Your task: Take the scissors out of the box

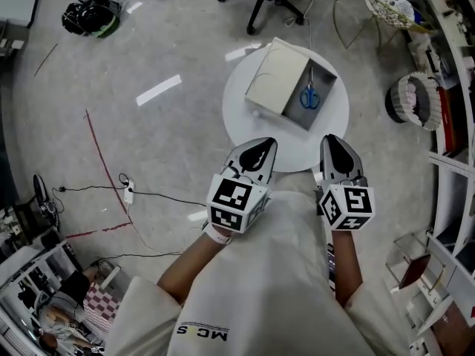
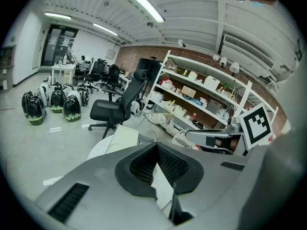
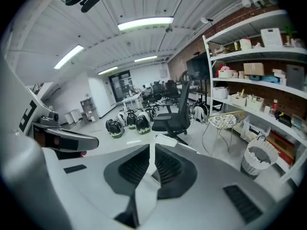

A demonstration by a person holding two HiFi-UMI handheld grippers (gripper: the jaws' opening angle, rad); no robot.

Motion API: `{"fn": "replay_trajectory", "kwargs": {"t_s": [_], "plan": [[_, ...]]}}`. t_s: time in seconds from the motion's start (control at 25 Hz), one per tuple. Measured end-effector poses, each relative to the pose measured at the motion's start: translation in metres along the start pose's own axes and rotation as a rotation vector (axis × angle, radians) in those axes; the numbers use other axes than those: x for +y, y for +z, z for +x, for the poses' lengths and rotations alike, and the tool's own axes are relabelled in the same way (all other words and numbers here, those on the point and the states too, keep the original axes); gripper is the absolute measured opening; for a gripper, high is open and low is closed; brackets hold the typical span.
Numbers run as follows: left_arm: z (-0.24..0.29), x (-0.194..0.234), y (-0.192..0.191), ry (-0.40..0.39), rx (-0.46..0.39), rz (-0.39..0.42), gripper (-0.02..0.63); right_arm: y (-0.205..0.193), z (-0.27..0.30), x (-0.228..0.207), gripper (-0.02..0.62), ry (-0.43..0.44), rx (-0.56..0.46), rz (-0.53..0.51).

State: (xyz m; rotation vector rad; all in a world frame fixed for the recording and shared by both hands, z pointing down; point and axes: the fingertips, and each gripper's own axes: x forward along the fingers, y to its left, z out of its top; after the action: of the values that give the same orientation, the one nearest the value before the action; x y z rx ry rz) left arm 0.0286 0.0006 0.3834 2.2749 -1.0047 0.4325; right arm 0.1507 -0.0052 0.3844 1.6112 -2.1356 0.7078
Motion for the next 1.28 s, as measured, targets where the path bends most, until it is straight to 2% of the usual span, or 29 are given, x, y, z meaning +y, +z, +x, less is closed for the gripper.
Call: {"fn": "replay_trajectory", "kwargs": {"t_s": [0.6, 0.8, 1.28], "plan": [[0.032, 0.016, -0.012, 0.073, 0.049, -0.061, 0.011, -0.025, 0.076, -0.034, 0.091, 0.044, 0.145, -0.044], [0.046, 0.022, -0.018, 0.098, 0.068, -0.086, 0.011, -0.037, 0.101, -0.047, 0.118, 0.052, 0.195, -0.026], [0.075, 0.038, -0.03, 0.131, 0.097, -0.132, 0.011, -0.063, 0.157, -0.067, 0.12, 0.045, 0.295, -0.024]]}}
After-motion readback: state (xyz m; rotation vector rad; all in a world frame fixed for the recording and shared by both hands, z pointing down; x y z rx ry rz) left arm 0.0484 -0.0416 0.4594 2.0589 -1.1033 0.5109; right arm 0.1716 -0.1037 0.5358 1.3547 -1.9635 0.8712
